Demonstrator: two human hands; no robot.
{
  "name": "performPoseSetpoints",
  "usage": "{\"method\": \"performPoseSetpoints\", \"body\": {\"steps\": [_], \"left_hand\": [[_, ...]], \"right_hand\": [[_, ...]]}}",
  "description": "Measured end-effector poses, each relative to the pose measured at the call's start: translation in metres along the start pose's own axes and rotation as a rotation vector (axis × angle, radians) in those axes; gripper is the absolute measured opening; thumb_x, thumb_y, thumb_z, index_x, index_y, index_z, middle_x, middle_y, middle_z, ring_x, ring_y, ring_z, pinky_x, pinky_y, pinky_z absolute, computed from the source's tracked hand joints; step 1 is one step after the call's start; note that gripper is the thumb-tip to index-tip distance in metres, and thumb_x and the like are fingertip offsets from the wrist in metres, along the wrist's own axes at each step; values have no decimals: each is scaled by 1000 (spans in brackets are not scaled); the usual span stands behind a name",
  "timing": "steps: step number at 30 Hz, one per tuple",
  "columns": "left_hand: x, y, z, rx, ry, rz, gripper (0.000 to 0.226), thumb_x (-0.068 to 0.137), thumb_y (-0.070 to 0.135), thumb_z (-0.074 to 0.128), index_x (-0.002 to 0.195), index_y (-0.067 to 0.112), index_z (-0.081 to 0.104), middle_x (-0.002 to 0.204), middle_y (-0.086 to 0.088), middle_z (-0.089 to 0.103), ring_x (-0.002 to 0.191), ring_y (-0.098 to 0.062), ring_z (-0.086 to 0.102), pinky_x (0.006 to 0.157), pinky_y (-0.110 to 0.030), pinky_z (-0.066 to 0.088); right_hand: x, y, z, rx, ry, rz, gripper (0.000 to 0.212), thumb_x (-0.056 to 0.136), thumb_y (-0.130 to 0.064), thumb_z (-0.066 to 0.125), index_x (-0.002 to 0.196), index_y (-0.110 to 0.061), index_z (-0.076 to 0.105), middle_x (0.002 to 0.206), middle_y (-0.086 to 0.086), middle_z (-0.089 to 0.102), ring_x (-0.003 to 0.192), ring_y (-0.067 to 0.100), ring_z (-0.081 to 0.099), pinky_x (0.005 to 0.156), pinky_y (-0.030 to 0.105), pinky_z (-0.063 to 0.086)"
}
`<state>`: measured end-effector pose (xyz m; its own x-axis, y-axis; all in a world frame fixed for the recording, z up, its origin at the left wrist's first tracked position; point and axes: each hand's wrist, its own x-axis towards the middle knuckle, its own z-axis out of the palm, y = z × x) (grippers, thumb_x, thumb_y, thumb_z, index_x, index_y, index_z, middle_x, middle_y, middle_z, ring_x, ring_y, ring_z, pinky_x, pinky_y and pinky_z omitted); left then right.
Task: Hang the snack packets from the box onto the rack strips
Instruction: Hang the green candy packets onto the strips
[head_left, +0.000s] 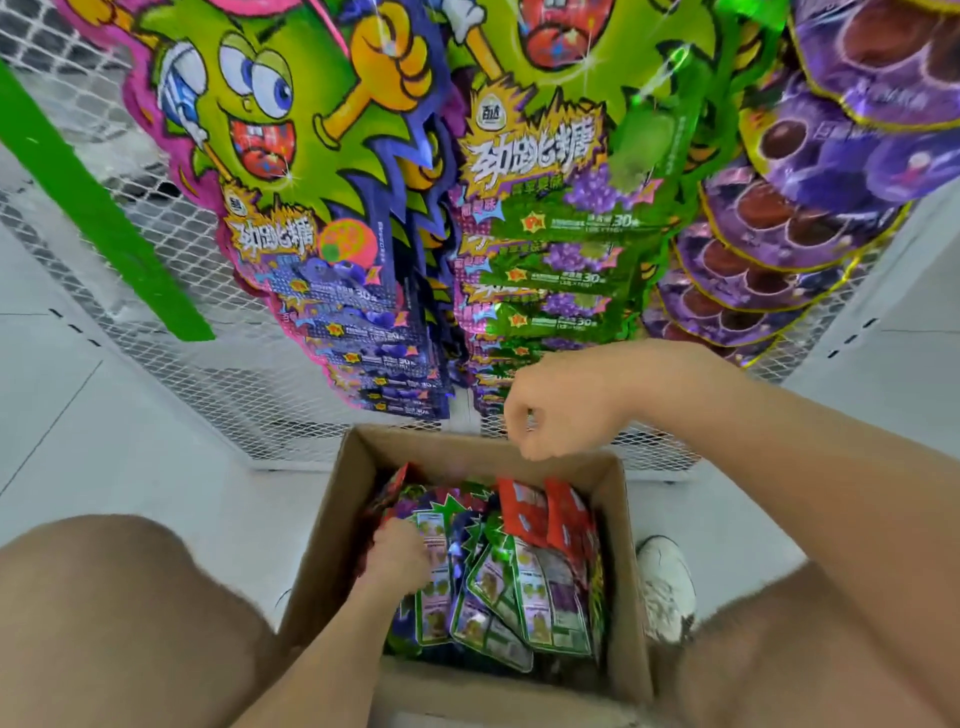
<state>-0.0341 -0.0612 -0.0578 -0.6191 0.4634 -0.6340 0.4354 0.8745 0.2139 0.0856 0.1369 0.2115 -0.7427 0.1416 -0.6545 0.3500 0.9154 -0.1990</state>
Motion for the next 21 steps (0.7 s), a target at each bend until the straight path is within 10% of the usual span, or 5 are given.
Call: {"method": "performPoseSetpoints", "body": {"steps": [3,7,11,14,21], "left_hand": [[3,1,3,-188,54,-15,64,95,32,77,140,0,45,139,-19,53,124,-33,56,102,-40,51],[-2,5,-6,-382,139,33,24,90,26,80,105,15,66,96,-6,73,94,-31,71,87,-43,59],[-26,30,-46,-409,96,116,24,85,17,77,73,19,57,68,-3,64,60,-27,72,63,-40,64],[-47,48,-86,-410,81,210,25,79,14,75,69,18,52,62,-1,58,46,-24,64,60,-41,65],[-128,66,-169,-270,253,543,32,68,20,85,59,9,57,48,-7,60,44,-18,65,44,-32,51]], "right_hand": [[2,-2,-1,-33,-11,-3,39,102,-32,56,125,-3,67,120,22,69,93,39,66,90,52,56],[6,-10,-1,-15,3,-25,41,101,-33,56,126,-3,67,127,23,67,113,42,64,94,54,55],[7,-21,1,35,43,20,28,98,-13,49,75,-1,58,67,19,53,58,39,43,56,46,42],[5,-34,1,100,104,111,38,94,-3,45,60,-14,33,56,5,29,53,22,22,51,33,21],[8,-55,4,625,372,343,49,103,-48,53,90,0,58,84,25,72,61,35,75,57,44,65]]}}
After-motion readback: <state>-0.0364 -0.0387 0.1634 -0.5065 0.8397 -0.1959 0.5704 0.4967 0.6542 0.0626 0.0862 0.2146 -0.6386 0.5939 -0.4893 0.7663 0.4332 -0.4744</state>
